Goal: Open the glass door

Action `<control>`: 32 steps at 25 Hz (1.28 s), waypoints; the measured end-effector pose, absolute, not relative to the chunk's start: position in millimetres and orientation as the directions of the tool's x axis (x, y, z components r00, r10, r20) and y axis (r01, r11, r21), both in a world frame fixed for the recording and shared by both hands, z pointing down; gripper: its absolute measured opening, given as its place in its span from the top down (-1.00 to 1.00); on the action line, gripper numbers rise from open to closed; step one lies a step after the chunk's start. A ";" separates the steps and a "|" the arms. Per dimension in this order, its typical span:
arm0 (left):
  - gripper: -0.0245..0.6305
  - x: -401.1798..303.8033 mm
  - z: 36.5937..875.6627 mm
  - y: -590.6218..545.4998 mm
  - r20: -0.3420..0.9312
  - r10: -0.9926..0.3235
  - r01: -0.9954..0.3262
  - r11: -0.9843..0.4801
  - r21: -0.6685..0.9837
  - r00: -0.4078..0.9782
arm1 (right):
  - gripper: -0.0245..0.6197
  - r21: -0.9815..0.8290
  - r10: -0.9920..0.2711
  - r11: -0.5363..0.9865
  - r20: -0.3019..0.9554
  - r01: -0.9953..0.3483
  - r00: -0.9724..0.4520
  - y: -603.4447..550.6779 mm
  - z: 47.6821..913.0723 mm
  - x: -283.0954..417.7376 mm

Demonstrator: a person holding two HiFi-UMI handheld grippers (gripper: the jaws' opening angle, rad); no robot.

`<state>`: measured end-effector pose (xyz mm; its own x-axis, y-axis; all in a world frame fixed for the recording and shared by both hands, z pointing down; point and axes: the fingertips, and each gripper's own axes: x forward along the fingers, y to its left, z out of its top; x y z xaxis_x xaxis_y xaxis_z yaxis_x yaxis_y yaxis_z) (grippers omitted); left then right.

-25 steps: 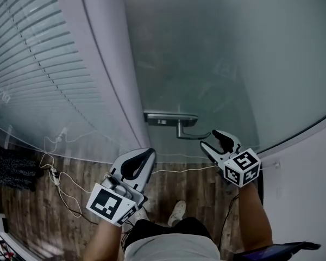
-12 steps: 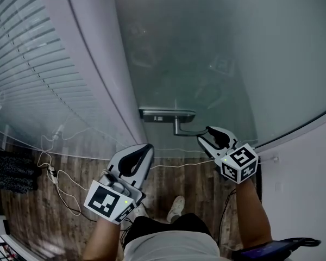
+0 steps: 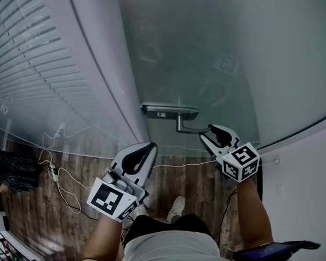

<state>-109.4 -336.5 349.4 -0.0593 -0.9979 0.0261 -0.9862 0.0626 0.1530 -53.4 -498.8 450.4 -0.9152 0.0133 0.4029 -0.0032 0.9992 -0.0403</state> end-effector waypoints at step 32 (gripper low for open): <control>0.93 -113.6 343.7 -336.6 0.026 -0.988 -0.975 0.156 0.159 -0.153 | 0.39 -0.053 -0.115 0.987 0.406 -0.149 -0.907 -601.1 446.3 -151.9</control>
